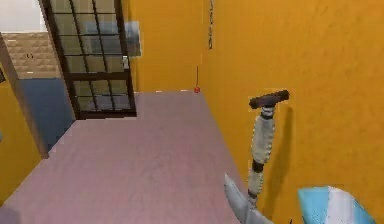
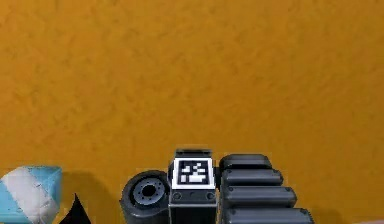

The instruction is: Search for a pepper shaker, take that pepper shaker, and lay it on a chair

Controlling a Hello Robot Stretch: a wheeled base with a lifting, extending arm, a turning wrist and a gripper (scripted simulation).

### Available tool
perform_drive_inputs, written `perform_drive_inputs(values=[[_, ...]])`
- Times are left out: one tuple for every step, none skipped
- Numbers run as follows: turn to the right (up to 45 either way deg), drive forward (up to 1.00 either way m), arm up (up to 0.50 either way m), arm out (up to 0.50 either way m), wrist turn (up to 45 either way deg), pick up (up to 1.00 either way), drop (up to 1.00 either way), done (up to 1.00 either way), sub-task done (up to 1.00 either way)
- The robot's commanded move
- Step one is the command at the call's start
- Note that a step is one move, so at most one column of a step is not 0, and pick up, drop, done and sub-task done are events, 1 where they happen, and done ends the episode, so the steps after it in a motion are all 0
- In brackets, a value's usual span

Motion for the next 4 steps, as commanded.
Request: perform_drive_inputs(values=[[-21.0, 0.00, 0.00, 0.00, 0.0, 0.00, 0.00, 0.00, 0.00], [-3.0, 0.00, 0.00, 0.00, 0.0, 0.00, 0.00, 0.00, 0.00], [0.0, 1.00, 0.00, 0.00, 0.0, 0.00, 0.00, 0.00, 0.00], [0.0, 0.35, 0.00, 0.00, 0.0, 0.00, 0.00, 0.00, 0.00]])
